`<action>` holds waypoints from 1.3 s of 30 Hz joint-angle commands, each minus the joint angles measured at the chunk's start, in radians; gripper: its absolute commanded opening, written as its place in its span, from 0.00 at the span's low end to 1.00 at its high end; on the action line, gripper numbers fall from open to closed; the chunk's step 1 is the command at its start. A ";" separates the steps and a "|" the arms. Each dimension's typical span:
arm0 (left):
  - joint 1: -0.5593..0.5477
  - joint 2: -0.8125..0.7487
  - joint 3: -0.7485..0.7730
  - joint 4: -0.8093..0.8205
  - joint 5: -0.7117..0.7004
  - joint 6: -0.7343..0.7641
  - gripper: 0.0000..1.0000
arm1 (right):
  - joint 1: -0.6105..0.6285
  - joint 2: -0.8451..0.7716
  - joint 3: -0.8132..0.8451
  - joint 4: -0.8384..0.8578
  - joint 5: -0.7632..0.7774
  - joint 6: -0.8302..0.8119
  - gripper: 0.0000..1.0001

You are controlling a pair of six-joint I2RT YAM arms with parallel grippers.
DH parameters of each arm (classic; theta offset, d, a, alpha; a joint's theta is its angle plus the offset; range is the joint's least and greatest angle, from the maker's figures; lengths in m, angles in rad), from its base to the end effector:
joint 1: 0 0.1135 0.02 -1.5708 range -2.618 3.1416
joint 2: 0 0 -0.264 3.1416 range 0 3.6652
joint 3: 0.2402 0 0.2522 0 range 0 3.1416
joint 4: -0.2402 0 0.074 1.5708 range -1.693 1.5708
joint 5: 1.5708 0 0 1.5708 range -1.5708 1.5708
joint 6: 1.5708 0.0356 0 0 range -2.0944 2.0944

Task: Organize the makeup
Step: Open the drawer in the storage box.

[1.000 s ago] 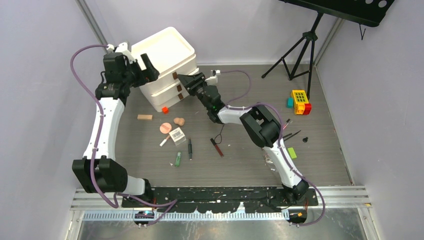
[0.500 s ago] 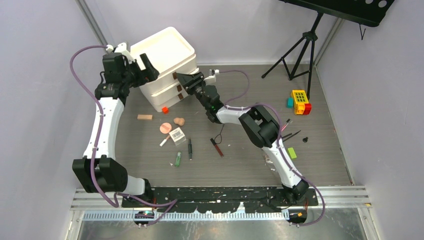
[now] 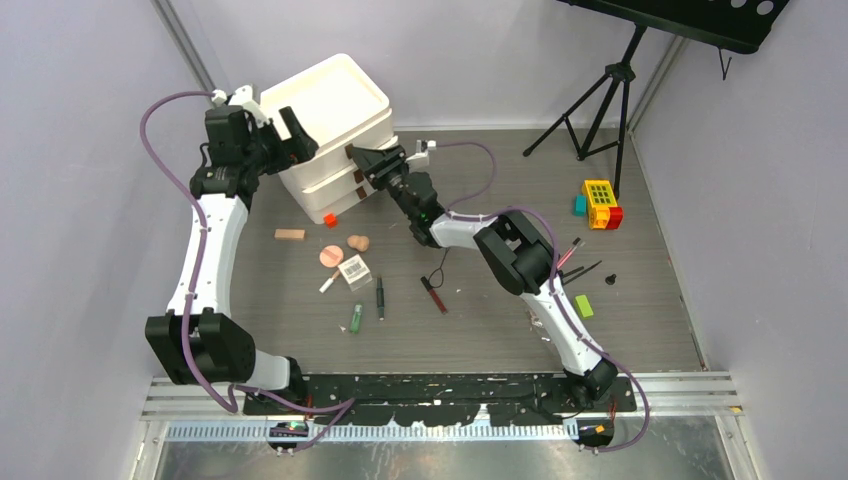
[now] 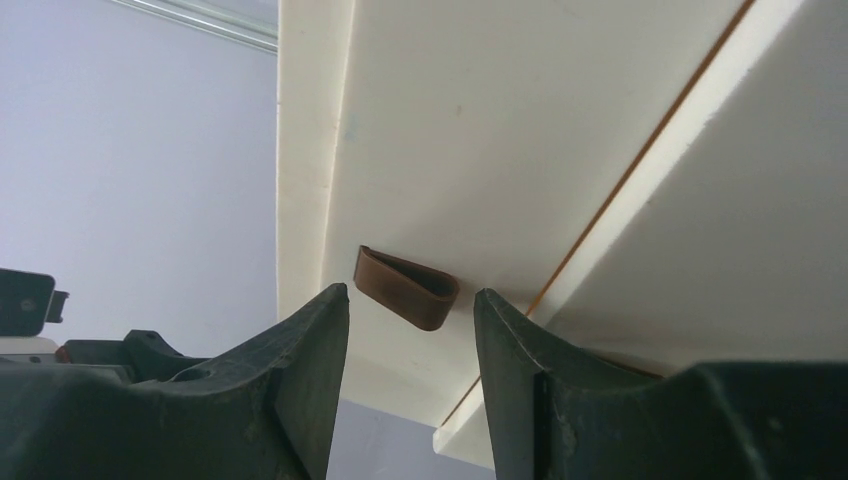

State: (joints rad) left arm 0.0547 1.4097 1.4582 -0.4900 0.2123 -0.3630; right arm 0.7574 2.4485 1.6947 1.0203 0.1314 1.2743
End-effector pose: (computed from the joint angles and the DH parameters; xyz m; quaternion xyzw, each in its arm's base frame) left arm 0.3177 0.0099 0.3994 -0.1187 0.8335 -0.1701 0.5121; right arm 0.4015 0.3732 0.1870 0.2052 0.5721 0.6531 0.4517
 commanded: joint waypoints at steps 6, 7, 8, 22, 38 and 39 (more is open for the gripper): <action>0.009 -0.002 -0.002 0.045 0.035 -0.008 0.96 | 0.007 0.004 0.071 0.027 0.002 0.002 0.50; 0.010 -0.002 -0.002 0.046 0.036 -0.008 0.96 | 0.007 0.005 0.072 0.027 0.002 0.003 0.49; 0.010 -0.004 -0.002 0.046 0.038 -0.008 0.96 | 0.007 0.006 0.074 0.027 0.001 0.003 0.48; 0.014 0.000 -0.015 0.058 0.044 -0.016 0.96 | 0.007 -0.026 0.033 0.059 -0.005 -0.003 0.26; 0.026 0.008 -0.013 0.053 0.031 -0.013 0.96 | 0.008 -0.167 -0.138 0.124 -0.012 -0.073 0.00; 0.025 0.008 -0.013 0.052 0.032 -0.013 0.96 | 0.008 -0.173 -0.147 0.125 -0.012 -0.075 0.00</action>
State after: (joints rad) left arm 0.0719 1.4193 1.4429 -0.4755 0.2363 -0.3676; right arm 0.7574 2.3722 1.5818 1.0798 0.1177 1.2350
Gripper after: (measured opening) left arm 0.961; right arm 0.056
